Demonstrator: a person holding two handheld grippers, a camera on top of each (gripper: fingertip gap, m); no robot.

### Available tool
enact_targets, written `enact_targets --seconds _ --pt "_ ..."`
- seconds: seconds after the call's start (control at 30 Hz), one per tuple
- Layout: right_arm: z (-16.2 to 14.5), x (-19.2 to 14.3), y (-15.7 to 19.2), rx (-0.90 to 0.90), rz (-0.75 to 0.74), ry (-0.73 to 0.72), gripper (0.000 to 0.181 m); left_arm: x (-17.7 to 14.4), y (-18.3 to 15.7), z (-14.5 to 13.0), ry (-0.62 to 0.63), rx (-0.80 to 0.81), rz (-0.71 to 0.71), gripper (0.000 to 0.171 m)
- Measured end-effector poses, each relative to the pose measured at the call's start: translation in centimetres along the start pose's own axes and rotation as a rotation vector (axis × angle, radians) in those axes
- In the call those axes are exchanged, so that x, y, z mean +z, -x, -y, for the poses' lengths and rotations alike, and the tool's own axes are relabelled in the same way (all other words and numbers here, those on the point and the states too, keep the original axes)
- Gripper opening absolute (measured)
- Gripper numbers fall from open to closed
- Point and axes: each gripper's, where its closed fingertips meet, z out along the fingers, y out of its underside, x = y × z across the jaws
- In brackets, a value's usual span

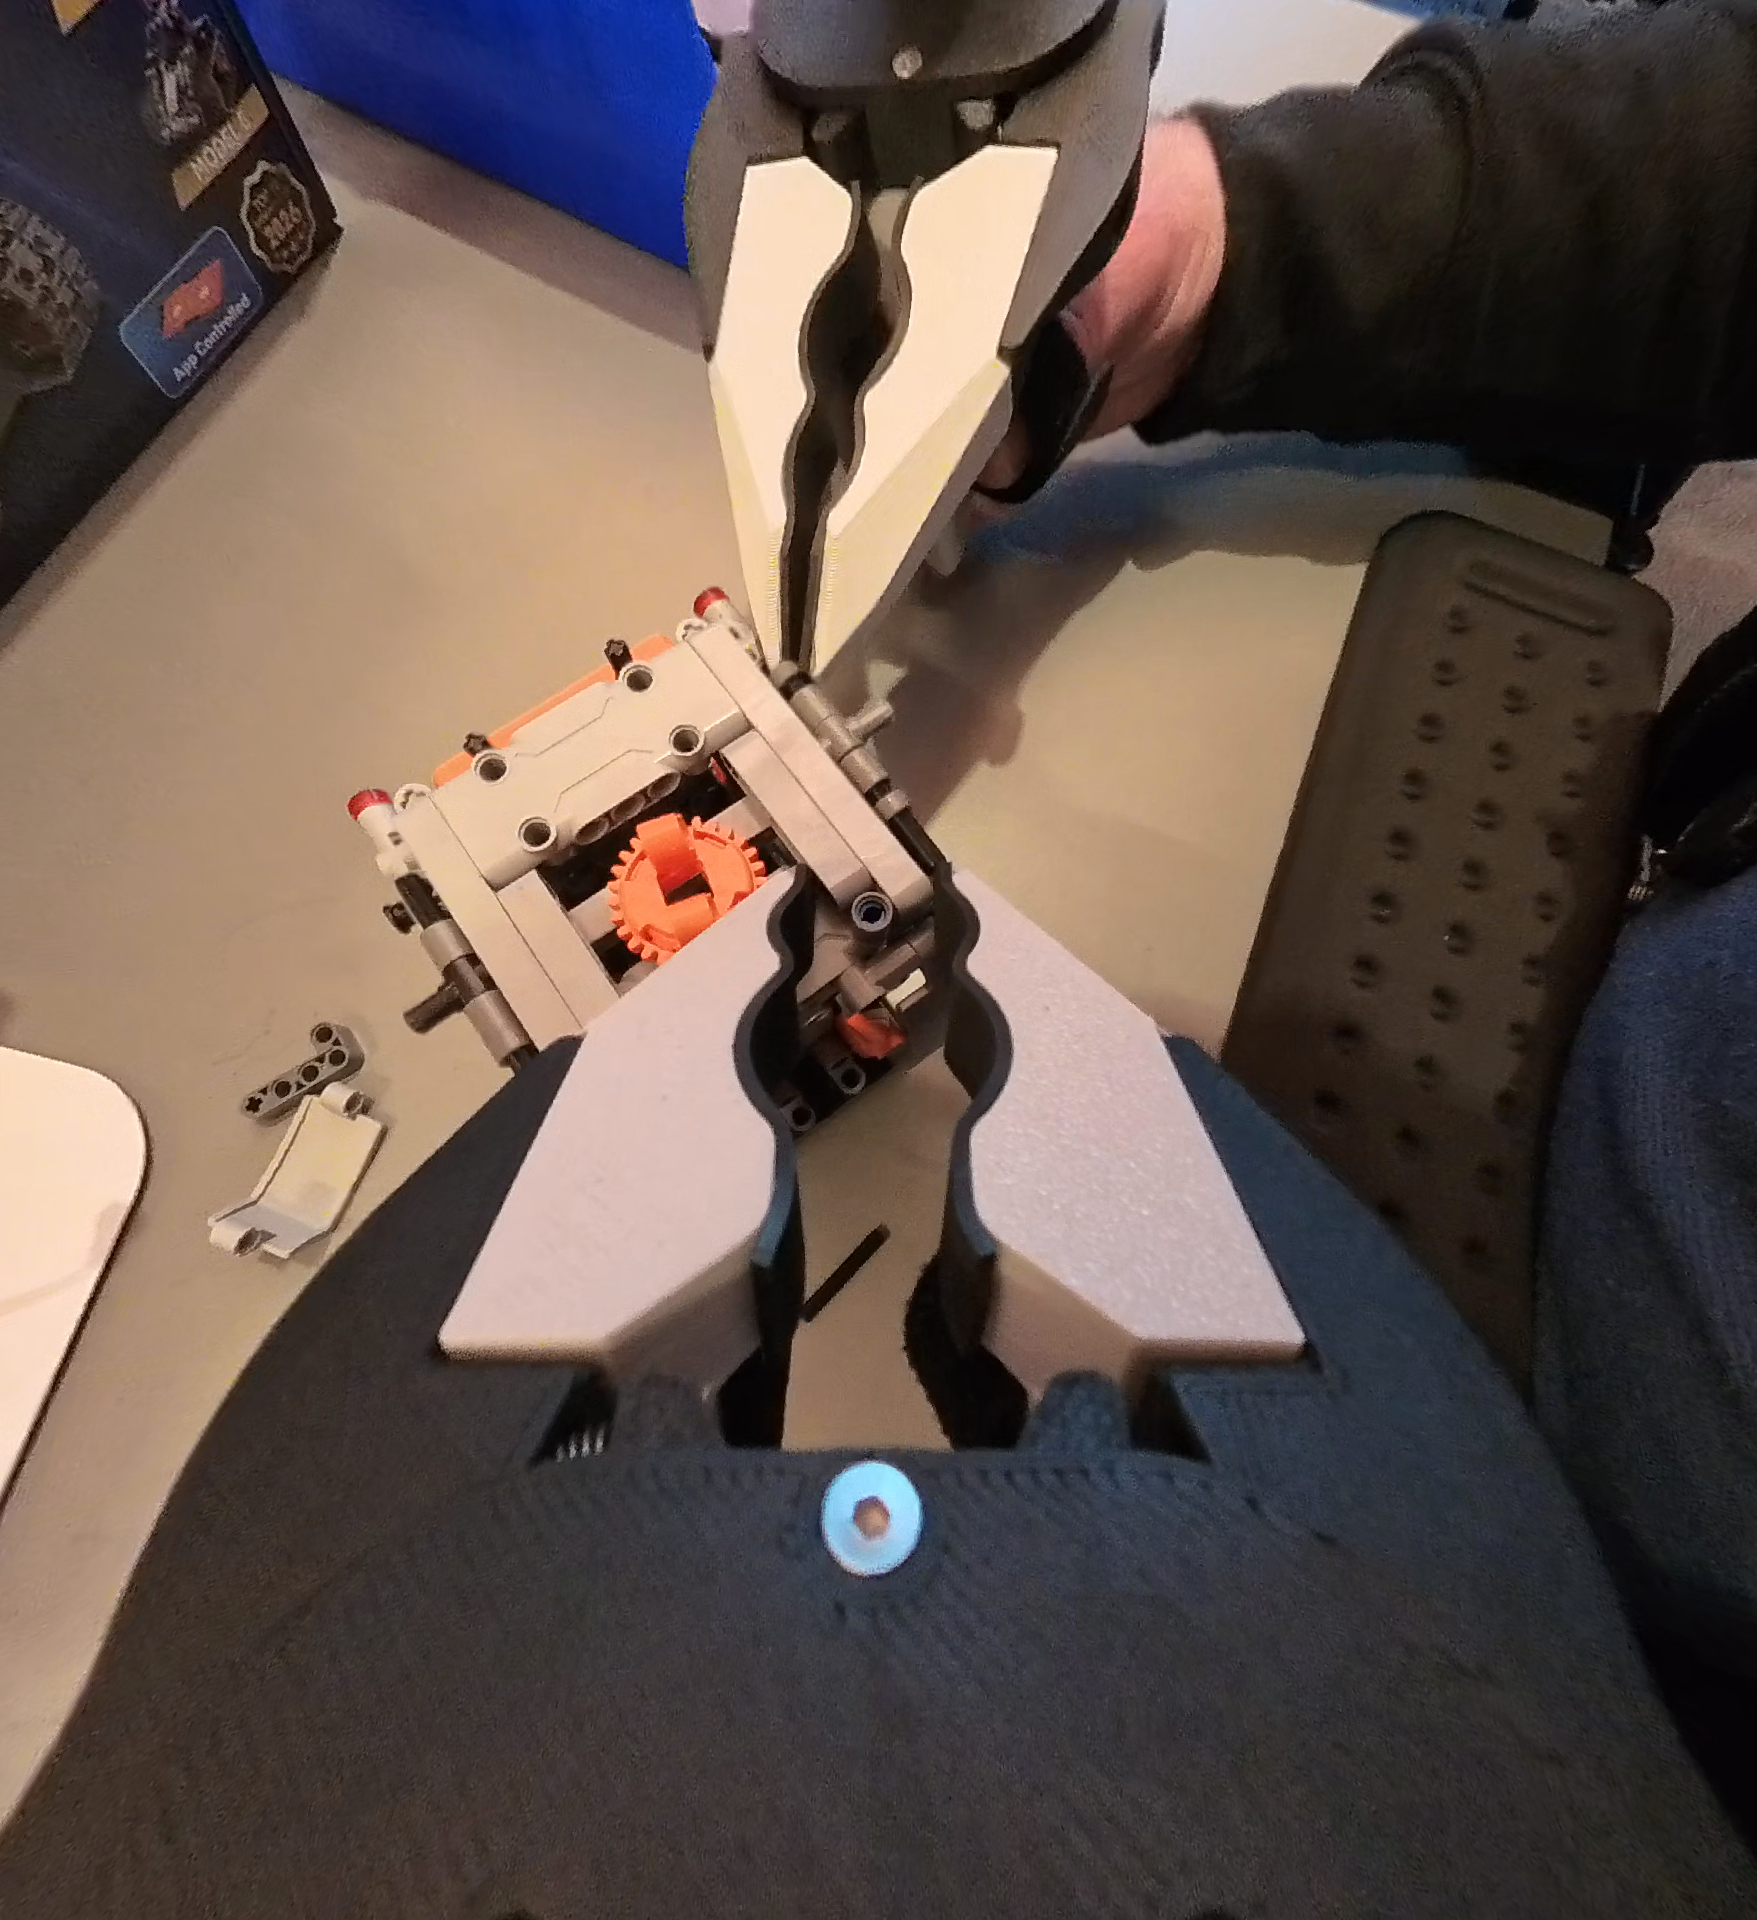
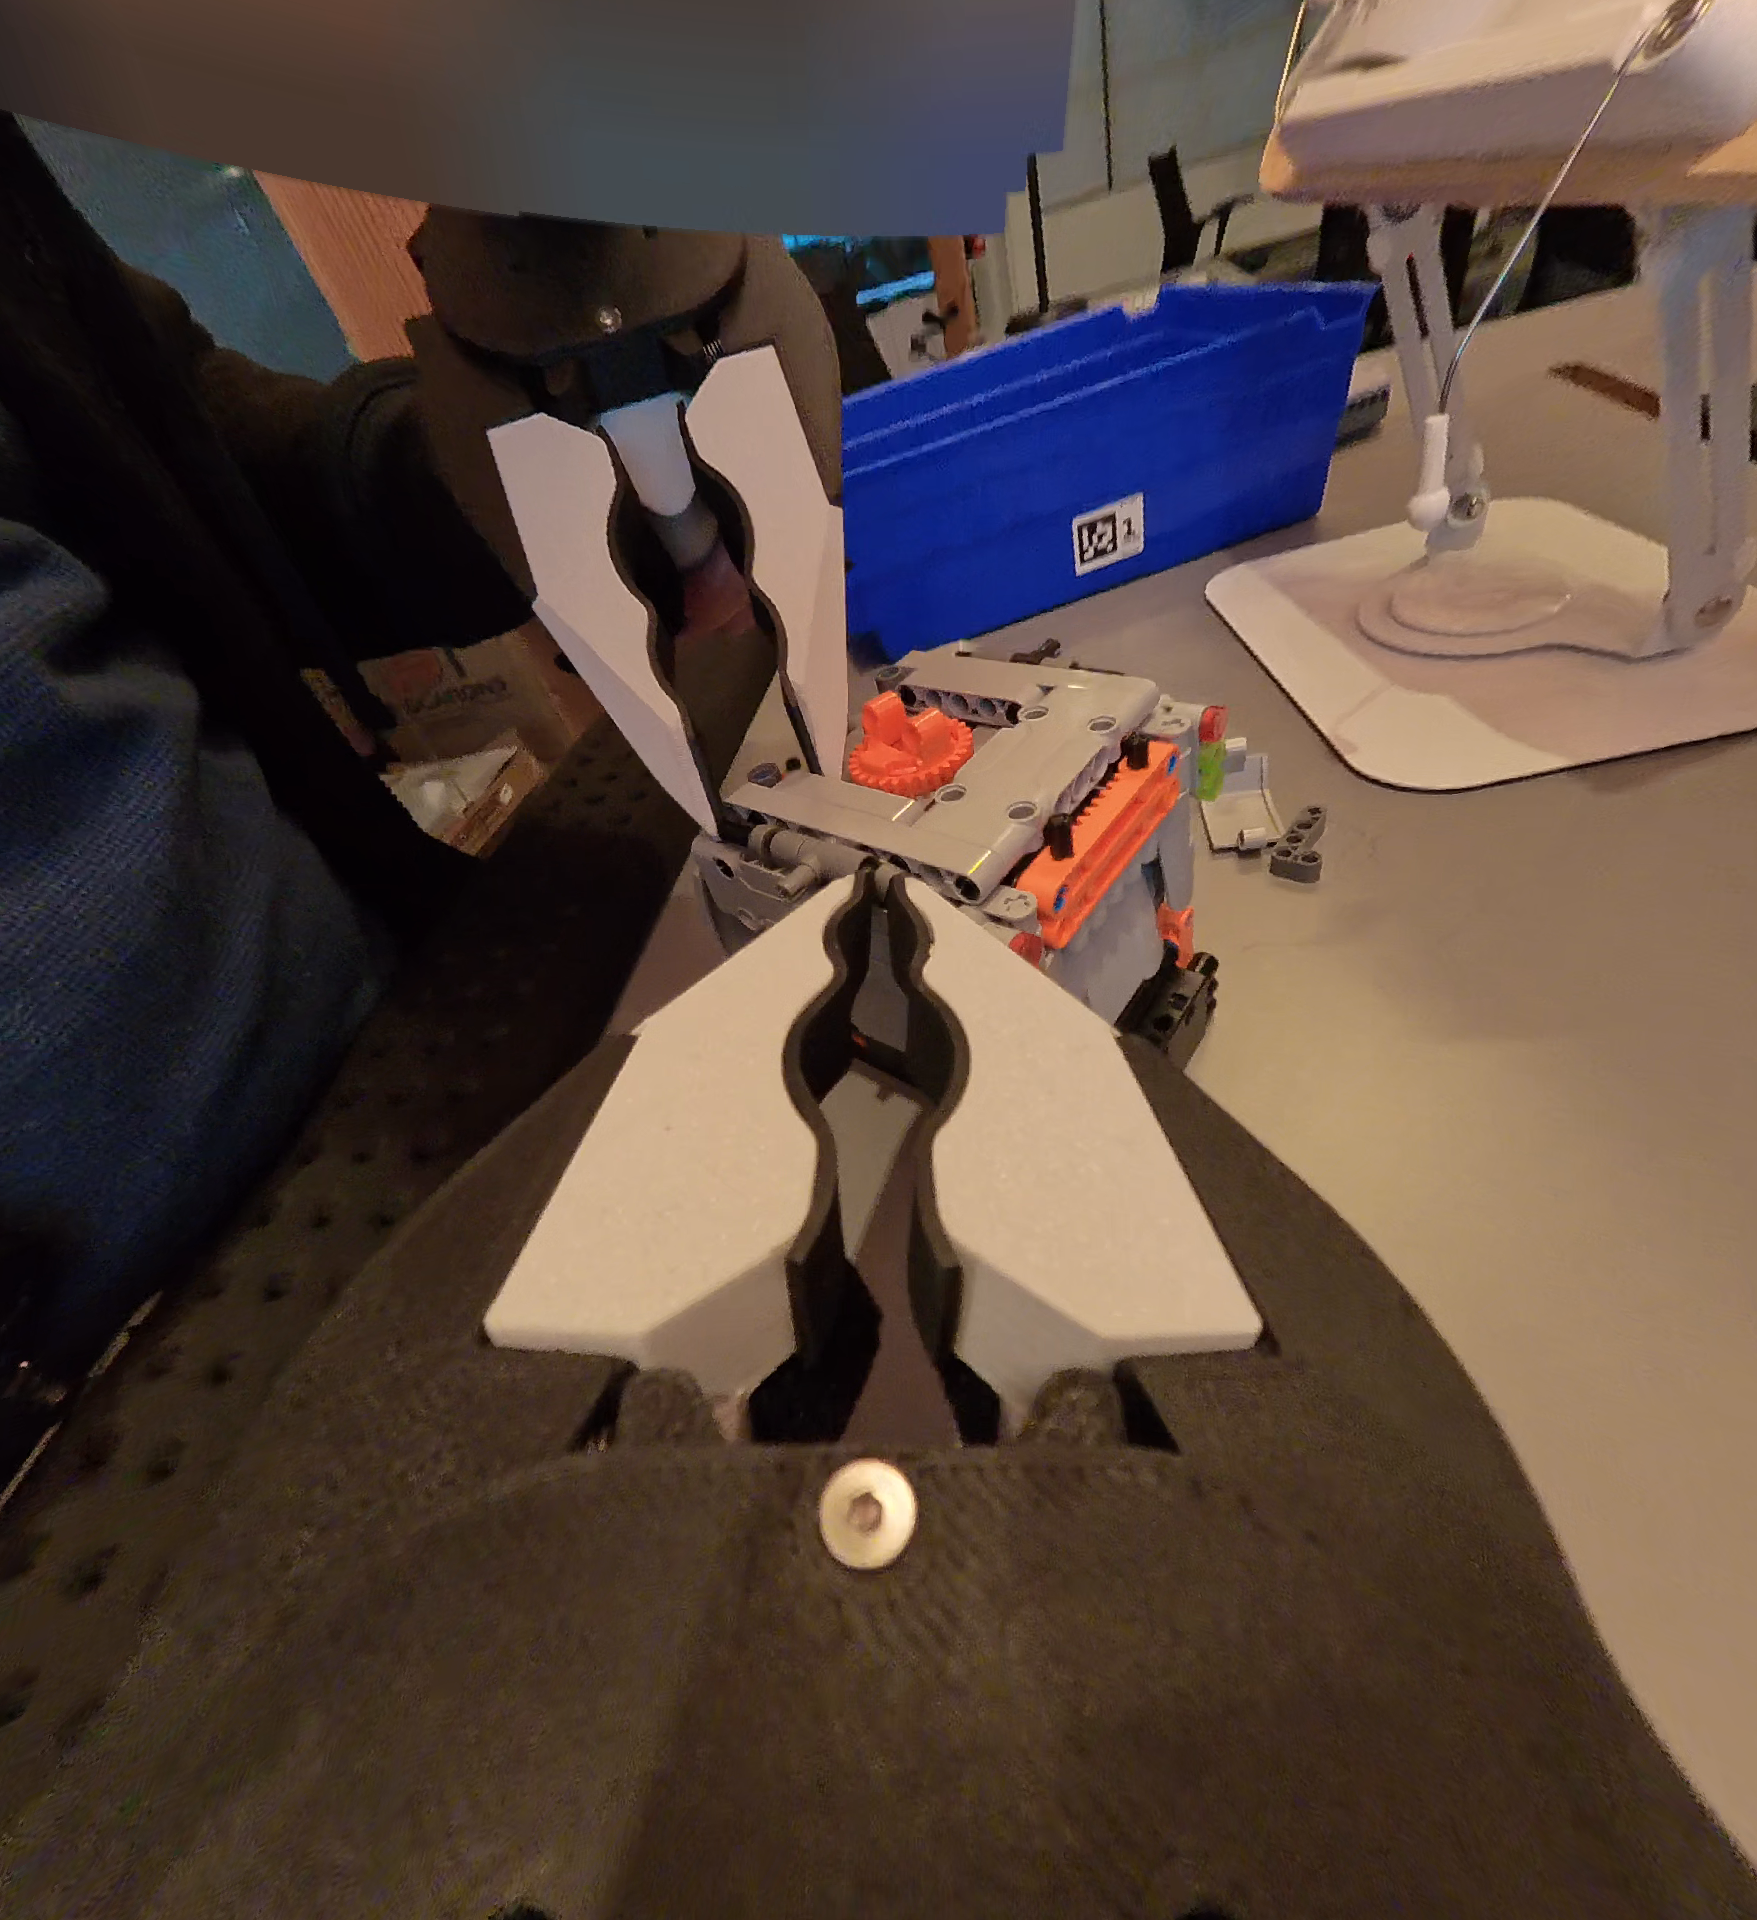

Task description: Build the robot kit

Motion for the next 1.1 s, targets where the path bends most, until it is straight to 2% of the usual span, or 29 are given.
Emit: enact_targets --seconds 0.6,0.87,1.1 --pt "-0.05 -0.26 -0.15 0.26 0.108 0.37 0.0 0.21 0.09 0.12 0.049 0.049 0.018 0.02" --pt "0.09 -0.28 -0.25 0.337 0.146 0.441 0.0 0.26 0.13 0.16 0.06 0.062 0.025 0.02" --pt "-0.01 -0.32 -0.22 0.3 0.122 0.443 0.0 0.27 0.1 0.17 0.056 0.054 0.027 0.02"
